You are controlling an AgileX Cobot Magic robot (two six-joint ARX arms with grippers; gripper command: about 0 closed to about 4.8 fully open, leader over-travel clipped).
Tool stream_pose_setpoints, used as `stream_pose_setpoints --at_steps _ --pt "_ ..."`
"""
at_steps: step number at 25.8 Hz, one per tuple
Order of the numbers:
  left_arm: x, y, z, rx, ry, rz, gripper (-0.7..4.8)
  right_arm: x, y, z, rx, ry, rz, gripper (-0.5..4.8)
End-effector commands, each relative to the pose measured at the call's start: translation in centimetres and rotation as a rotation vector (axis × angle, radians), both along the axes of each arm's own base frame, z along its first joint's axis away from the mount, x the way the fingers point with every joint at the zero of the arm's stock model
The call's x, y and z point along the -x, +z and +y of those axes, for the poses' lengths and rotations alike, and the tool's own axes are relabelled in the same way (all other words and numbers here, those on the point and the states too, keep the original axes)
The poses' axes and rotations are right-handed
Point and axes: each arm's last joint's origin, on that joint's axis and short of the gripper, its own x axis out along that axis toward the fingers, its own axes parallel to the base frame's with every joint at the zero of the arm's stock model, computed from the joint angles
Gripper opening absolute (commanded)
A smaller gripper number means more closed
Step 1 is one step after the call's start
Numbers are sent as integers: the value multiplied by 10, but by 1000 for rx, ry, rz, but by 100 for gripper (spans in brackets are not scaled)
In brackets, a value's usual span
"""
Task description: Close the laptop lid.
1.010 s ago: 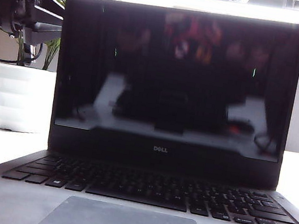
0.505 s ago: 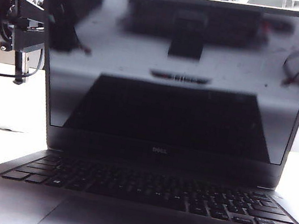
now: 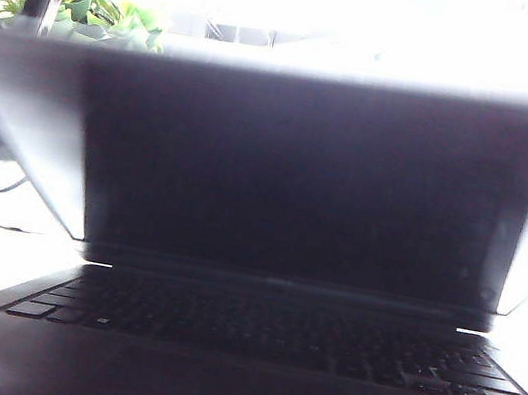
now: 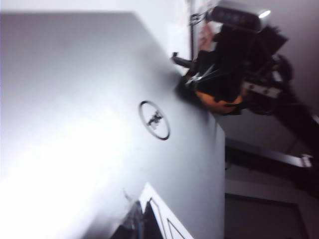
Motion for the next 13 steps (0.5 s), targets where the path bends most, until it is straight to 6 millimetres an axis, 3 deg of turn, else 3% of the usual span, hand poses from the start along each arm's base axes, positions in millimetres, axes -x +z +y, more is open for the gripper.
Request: stream_pose_setpoints --at_steps 1,6,13 --pt "14 -14 3 -178 7 14 -5 10 -15 -1 55 -28 64 -1" --pt "19 -25 6 -340 33 11 -5 19 -29 -4 213 -122 154 -1" --pt "2 -14 1 -142 55 -90 -5 4 -14 -1 79 -83 -24 -1"
